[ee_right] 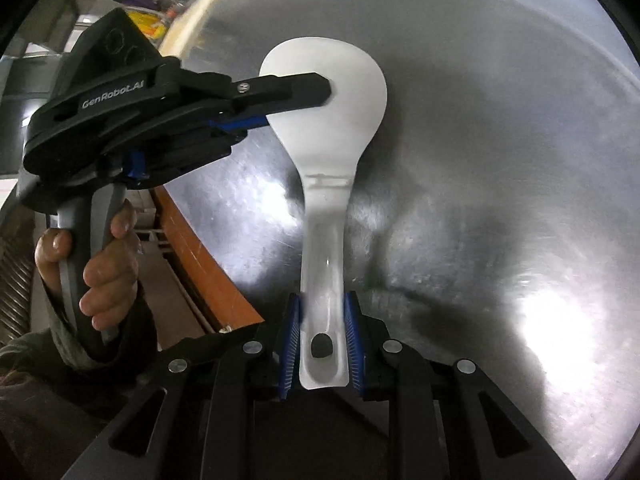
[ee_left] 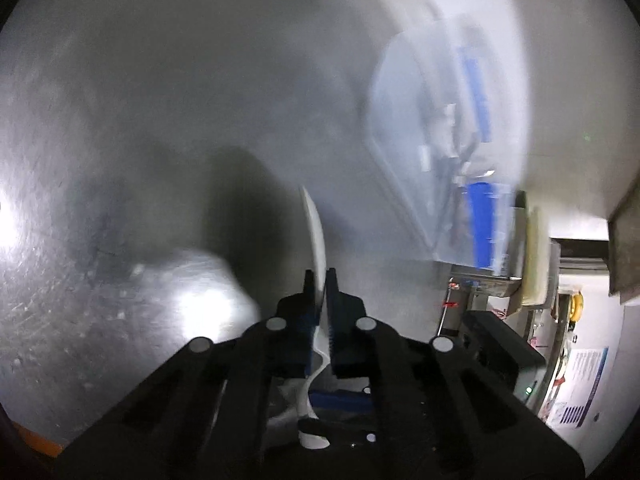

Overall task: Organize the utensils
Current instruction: 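Lift the white spoon with the right gripper and release it into the box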

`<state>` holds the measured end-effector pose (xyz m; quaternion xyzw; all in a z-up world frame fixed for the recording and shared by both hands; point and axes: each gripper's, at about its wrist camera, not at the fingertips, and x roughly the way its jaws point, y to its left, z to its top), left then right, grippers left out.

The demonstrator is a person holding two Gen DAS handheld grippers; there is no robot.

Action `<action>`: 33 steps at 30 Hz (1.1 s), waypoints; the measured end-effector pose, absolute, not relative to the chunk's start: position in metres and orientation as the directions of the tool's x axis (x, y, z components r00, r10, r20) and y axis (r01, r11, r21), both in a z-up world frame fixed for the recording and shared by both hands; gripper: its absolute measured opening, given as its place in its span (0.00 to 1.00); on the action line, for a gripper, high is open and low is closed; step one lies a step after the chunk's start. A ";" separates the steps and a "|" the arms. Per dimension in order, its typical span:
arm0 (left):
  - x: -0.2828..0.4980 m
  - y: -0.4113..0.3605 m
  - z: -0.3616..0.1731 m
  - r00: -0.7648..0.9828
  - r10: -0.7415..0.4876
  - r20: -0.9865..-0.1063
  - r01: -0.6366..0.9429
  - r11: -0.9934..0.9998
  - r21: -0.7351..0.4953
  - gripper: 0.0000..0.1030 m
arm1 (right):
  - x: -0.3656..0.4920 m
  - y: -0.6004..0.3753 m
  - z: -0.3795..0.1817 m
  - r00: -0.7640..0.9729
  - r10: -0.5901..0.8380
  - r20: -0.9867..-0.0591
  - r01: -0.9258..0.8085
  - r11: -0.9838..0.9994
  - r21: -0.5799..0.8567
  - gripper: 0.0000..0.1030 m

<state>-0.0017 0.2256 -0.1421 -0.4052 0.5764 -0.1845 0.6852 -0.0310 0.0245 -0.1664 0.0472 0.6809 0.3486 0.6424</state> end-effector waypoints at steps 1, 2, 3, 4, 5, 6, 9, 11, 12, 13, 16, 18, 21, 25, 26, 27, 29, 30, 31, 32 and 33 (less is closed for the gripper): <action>0.000 0.221 -0.131 0.282 -0.723 -0.631 -0.184 0.604 -0.775 0.04 | -0.032 0.022 -0.159 -0.151 0.520 -0.841 -0.396 0.747 0.534 0.23; 0.003 0.213 -0.113 0.304 -0.726 -0.616 -0.135 0.608 -0.783 0.04 | -0.032 0.016 -0.143 -0.115 0.532 -0.839 -0.415 0.741 0.528 0.23; 0.006 0.208 -0.099 0.317 -0.731 -0.604 -0.096 0.609 -0.787 0.04 | -0.033 0.011 -0.133 -0.092 0.543 -0.835 -0.427 0.736 0.525 0.23; 0.010 0.200 -0.086 0.327 -0.738 -0.590 -0.054 0.609 -0.791 0.04 | -0.032 0.005 -0.119 -0.063 0.556 -0.829 -0.439 0.730 0.524 0.22; 0.015 0.190 -0.072 0.334 -0.746 -0.577 -0.010 0.609 -0.793 0.04 | -0.031 -0.004 -0.100 -0.016 0.573 -0.820 -0.459 0.724 0.515 0.07; 0.024 0.177 -0.054 0.332 -0.758 -0.562 0.051 0.609 -0.791 0.04 | -0.029 -0.010 -0.087 0.014 0.579 -0.815 -0.473 0.722 0.505 0.01; 0.057 0.136 -0.010 0.330 -0.789 -0.518 0.196 0.594 -0.780 0.04 | -0.016 -0.040 -0.044 0.155 0.553 -0.819 -0.496 0.760 0.419 0.01; 0.082 0.110 0.017 0.347 -0.801 -0.487 0.279 0.584 -0.762 0.04 | -0.001 -0.059 -0.021 0.255 0.511 -0.821 -0.479 0.804 0.352 0.01; 0.097 0.096 0.031 0.355 -0.811 -0.466 0.319 0.573 -0.755 0.04 | 0.012 -0.075 -0.002 0.320 0.484 -0.814 -0.465 0.829 0.311 0.01; 0.112 0.081 0.045 0.363 -0.821 -0.440 0.354 0.558 -0.750 0.05 | 0.021 -0.085 0.010 0.370 0.458 -0.808 -0.445 0.851 0.278 0.01; 0.162 0.045 0.066 0.327 -0.855 -0.402 0.395 0.510 -0.764 0.05 | 0.054 -0.120 0.040 0.473 0.372 -0.799 -0.380 0.904 0.195 0.01; 0.197 0.021 0.061 0.257 -0.871 -0.418 0.383 0.489 -0.784 0.04 | 0.077 -0.133 0.039 0.483 0.315 -0.817 -0.327 0.930 0.165 0.02; 0.242 -0.016 0.031 0.150 -0.846 -0.511 0.344 0.529 -0.776 0.04 | 0.122 -0.164 0.014 0.420 0.267 -0.868 -0.240 0.954 0.177 0.02; 0.281 -0.055 -0.034 0.016 -0.760 -0.650 0.268 0.629 -0.729 0.04 | 0.154 -0.193 -0.047 0.308 0.267 -0.913 -0.153 0.961 0.229 0.05; 0.290 -0.061 -0.054 -0.018 -0.736 -0.677 0.237 0.654 -0.718 0.04 | 0.157 -0.196 -0.052 0.297 0.270 -0.916 -0.144 0.961 0.237 0.05; 0.293 -0.059 -0.066 -0.036 -0.727 -0.686 0.212 0.665 -0.716 0.05 | 0.161 -0.200 -0.061 0.280 0.278 -0.919 -0.132 0.959 0.249 0.05; 0.297 -0.063 -0.081 -0.044 -0.672 -0.739 0.210 0.717 -0.665 0.05 | 0.163 -0.204 -0.068 0.276 0.287 -0.918 -0.126 0.957 0.261 0.05; 0.297 -0.064 -0.083 -0.020 -0.615 -0.789 0.236 0.764 -0.601 0.07 | 0.161 -0.204 -0.068 0.285 0.280 -0.917 -0.128 0.959 0.254 0.08; 0.294 -0.065 -0.081 0.000 -0.588 -0.809 0.258 0.782 -0.568 0.10 | 0.159 -0.206 -0.064 0.303 0.271 -0.914 -0.134 0.961 0.240 0.12; 0.289 -0.065 -0.074 0.034 -0.550 -0.834 0.290 0.804 -0.519 0.10 | 0.156 -0.206 -0.061 0.324 0.256 -0.911 -0.141 0.965 0.221 0.22; 0.285 -0.065 -0.067 0.070 -0.511 -0.857 0.312 0.827 -0.467 0.11 | 0.148 -0.206 -0.054 0.362 0.228 -0.904 -0.146 0.972 0.186 0.34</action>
